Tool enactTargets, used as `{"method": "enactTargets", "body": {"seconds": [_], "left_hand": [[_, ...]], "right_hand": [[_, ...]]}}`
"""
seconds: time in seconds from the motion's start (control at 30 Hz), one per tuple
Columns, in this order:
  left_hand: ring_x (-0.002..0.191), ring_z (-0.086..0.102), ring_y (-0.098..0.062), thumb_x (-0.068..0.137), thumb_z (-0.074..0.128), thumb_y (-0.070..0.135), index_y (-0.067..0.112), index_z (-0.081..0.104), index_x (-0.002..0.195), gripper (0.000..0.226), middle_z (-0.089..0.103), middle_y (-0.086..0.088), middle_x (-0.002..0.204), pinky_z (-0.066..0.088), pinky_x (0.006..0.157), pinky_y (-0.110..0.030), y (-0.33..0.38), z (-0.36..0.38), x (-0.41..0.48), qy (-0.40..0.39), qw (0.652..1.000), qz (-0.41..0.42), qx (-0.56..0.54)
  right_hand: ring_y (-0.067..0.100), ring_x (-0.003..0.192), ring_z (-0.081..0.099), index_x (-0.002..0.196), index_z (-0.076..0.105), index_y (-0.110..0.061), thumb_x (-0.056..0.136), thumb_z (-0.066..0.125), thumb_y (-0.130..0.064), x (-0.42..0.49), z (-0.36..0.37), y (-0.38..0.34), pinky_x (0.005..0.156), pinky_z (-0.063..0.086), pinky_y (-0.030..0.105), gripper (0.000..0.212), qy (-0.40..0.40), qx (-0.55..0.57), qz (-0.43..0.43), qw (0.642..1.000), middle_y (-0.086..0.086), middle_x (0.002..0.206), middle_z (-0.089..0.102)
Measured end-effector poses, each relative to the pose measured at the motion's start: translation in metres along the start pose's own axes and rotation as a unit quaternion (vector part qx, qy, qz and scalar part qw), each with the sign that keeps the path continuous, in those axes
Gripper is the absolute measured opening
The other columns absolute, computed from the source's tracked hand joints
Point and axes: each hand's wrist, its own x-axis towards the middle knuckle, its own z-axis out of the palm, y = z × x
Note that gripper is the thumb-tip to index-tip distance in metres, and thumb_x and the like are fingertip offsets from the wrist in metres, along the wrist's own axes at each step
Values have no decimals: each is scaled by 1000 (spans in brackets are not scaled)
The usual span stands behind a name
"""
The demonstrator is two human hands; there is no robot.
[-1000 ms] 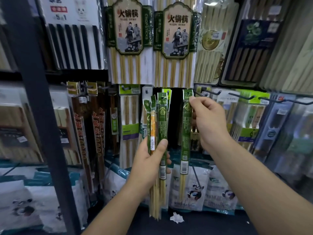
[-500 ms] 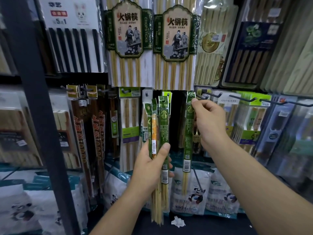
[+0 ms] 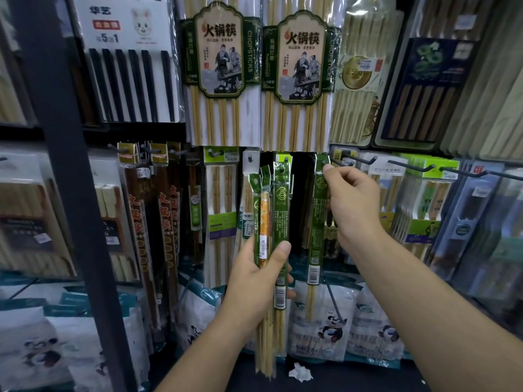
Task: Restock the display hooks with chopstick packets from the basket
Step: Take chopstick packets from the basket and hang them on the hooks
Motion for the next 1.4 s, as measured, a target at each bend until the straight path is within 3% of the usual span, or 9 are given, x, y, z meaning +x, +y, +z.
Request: {"method": "enactTargets", "body": {"seconds": [0.2,0.43,0.6,0.73,0.9,1.03,1.13,1.27,1.4], "left_hand": [[70,69,-17,89,74,45,41,68,94,9,68,4,76,59,57,-36,1,-1,0,7,1000,-5,-2],[74,72,-18,74,79,57,42,69,98,30,72,4,81,60,58,-37,0,-4,2,8,1000,-6,-3],[76,75,-16,70,84,60,47,68,102,38,76,7,87,61,57,-36,-1,0,1,8,1000,0,9],[74,75,-13,71,85,55,49,68,101,35,76,9,87,60,55,-34,0,-1,1,6,999,22,29],[106,72,-13,78,73,69,48,65,115,42,74,7,115,60,85,-45,-2,0,0,20,998,23,54],[96,72,-12,100,59,46,46,68,106,11,76,7,98,58,84,-38,0,0,0,44,998,16,30],[67,68,-16,102,58,34,27,63,102,9,65,-3,71,60,63,-34,2,-3,1,60,998,-6,-24],[65,65,-18,102,59,31,15,59,105,16,62,-3,68,64,63,-42,6,-3,1,57,998,-11,-40],[67,66,-19,102,59,30,19,62,100,11,63,-2,69,63,63,-42,7,-2,0,51,998,-10,-24]], "right_hand": [[14,55,36,69,61,-8,99,65,-26,2,4,4,72,46,28,34,6,-34,26,999,-2,56,38],[-1,64,55,87,67,-18,94,71,-31,-14,0,11,68,46,23,15,34,-56,1,998,-7,75,61],[2,69,63,86,72,-23,94,70,-33,-40,5,1,60,50,15,13,-90,-34,-9,995,-6,77,71],[5,65,60,89,72,-18,96,69,-30,-45,6,-9,57,49,17,14,-104,-10,-7,995,1,75,66],[15,71,57,91,73,-14,97,67,-25,-42,4,-11,54,50,20,14,-104,-9,10,994,10,82,62],[6,61,52,94,76,-19,101,62,-27,-31,2,-10,53,47,20,18,-61,14,46,997,-2,72,59],[7,52,41,90,76,-18,103,59,-28,-19,0,-11,49,43,16,23,-32,7,52,998,0,65,46],[14,53,32,70,68,-19,102,59,-27,-10,0,-14,49,41,15,35,-28,-22,29,999,7,64,33],[12,51,28,74,66,-5,101,60,-26,-5,2,-13,72,45,21,35,-15,-34,39,999,-4,55,29]]}}
